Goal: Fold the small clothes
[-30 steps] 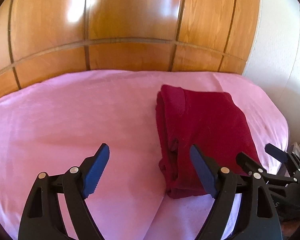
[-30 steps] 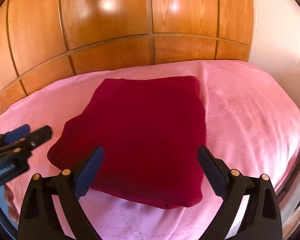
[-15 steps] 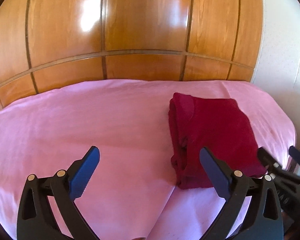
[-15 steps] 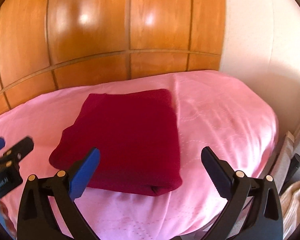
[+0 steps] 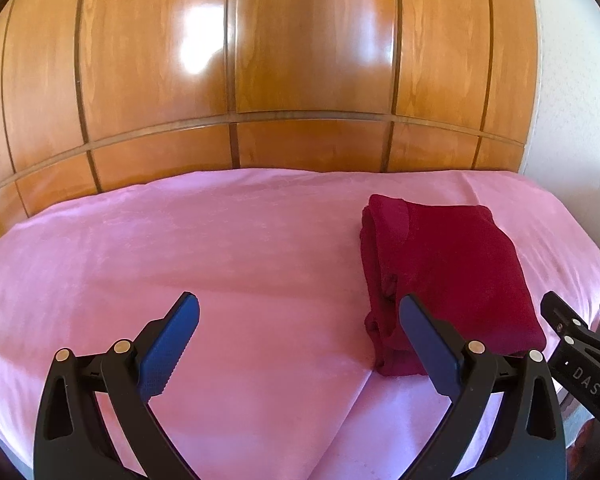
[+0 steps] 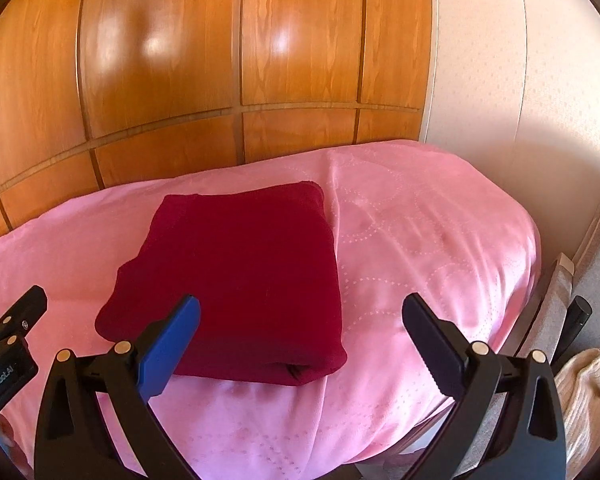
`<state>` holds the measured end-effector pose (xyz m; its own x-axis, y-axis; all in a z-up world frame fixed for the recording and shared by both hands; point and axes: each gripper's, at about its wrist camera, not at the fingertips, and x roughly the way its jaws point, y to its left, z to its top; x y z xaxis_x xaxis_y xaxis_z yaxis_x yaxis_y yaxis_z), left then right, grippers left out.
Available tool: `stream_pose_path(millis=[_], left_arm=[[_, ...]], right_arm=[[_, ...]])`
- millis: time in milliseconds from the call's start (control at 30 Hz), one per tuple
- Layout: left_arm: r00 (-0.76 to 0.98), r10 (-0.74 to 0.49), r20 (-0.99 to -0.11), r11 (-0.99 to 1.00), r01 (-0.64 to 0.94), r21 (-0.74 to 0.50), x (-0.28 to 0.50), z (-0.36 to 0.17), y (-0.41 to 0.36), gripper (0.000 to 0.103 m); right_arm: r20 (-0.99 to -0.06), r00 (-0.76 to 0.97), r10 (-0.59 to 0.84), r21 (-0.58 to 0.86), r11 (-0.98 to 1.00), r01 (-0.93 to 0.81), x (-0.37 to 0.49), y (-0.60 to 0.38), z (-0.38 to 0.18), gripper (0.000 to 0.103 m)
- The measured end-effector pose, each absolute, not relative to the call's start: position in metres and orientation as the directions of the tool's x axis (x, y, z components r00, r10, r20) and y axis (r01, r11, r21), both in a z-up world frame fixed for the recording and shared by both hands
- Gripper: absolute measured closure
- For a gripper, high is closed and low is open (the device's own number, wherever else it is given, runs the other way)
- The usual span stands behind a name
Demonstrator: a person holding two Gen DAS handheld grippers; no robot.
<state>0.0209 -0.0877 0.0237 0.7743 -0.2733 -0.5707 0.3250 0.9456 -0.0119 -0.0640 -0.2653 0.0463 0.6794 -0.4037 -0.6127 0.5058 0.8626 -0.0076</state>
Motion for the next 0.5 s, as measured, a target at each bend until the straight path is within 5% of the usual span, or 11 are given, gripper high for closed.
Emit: stream_pose_path(millis=[500], left_arm=[[0.771,-0.265,-0.58,0.946,0.323,-0.003,0.02,0.0203,-0.0912,0.004]], right_arm=[[-0.627,0.68,-0.38,0.001,0.873,0.489,-0.0616,-0.2613,0.0369,0.002]])
